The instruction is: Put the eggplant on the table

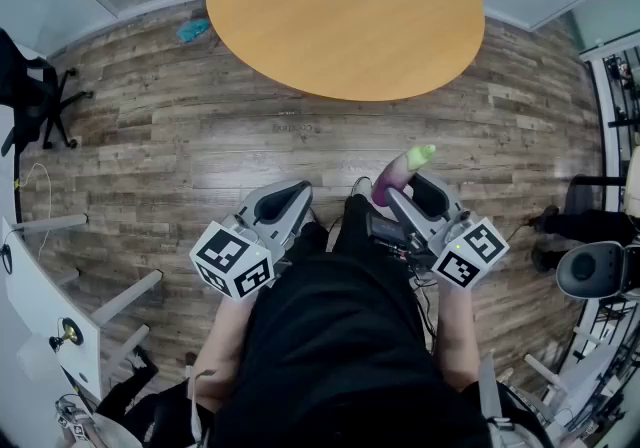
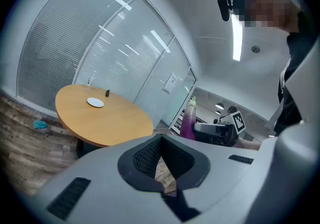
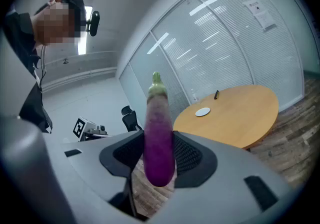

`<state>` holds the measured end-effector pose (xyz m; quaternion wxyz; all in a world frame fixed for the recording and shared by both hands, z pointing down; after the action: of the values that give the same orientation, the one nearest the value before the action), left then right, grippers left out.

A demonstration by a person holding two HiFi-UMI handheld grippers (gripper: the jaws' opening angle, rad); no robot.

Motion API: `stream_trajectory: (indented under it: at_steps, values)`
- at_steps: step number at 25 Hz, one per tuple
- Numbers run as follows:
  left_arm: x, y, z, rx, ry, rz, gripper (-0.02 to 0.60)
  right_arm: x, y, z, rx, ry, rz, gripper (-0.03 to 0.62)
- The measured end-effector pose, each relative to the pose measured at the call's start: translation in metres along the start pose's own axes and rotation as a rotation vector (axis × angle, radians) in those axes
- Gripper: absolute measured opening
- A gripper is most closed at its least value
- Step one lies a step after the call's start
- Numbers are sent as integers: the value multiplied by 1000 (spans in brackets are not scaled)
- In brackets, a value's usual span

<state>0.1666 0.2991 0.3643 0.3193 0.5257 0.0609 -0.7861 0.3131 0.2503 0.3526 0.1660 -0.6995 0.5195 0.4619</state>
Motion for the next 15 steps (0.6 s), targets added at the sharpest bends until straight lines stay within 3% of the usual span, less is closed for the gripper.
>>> stream_trajectory:
  at_steps: [15]
  values:
    - [-11,-28,1,15,-6,-10,11,-3,5,29,37,7,-20,192]
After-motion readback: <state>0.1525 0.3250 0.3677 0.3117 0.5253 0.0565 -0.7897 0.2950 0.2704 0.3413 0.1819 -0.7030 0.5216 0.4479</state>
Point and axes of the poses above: the fingertips, and each gripper's own axes: y forward along the fingers, z to its left, x out of its top, the point moved 1 cm from there along -y, backward along the fingers, and after that the axes turned 4 degrees about y, right-handed, at the moved point
